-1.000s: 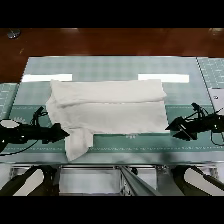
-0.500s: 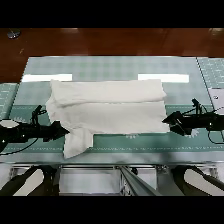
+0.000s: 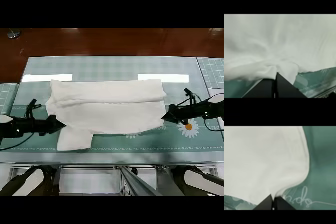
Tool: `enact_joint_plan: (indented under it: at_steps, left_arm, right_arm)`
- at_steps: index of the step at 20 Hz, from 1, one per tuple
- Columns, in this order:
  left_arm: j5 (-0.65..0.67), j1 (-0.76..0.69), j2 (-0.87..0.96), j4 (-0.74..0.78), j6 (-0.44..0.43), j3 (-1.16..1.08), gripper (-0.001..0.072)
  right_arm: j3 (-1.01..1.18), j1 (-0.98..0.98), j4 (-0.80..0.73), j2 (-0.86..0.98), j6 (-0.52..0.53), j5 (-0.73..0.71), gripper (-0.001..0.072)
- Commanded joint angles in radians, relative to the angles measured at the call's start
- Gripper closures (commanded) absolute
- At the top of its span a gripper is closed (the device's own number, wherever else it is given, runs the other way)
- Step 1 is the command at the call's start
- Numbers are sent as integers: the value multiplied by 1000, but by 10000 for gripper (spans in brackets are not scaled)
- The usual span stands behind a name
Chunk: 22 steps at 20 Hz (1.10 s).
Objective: Fold the shirts.
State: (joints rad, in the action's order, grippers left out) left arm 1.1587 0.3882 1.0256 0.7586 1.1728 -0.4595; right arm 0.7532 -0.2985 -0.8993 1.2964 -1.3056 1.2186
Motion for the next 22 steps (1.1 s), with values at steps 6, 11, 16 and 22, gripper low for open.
enact_joint_plan:
  at_steps: [6,11,16,22]
  left_arm:
    - [-88,-38,104,0,72,-336,688]
    - [-138,-130,371,0,108,-571,689]
    - [-138,-138,578,1,161,-768,688]
    - [-154,-131,654,23,160,-813,688]
  right_arm:
    - [263,38,42,76,-57,-75,678]
    - [446,107,117,243,-106,-185,679]
    - [622,108,135,393,-171,-191,679]
    - [702,108,137,492,-194,-186,677]
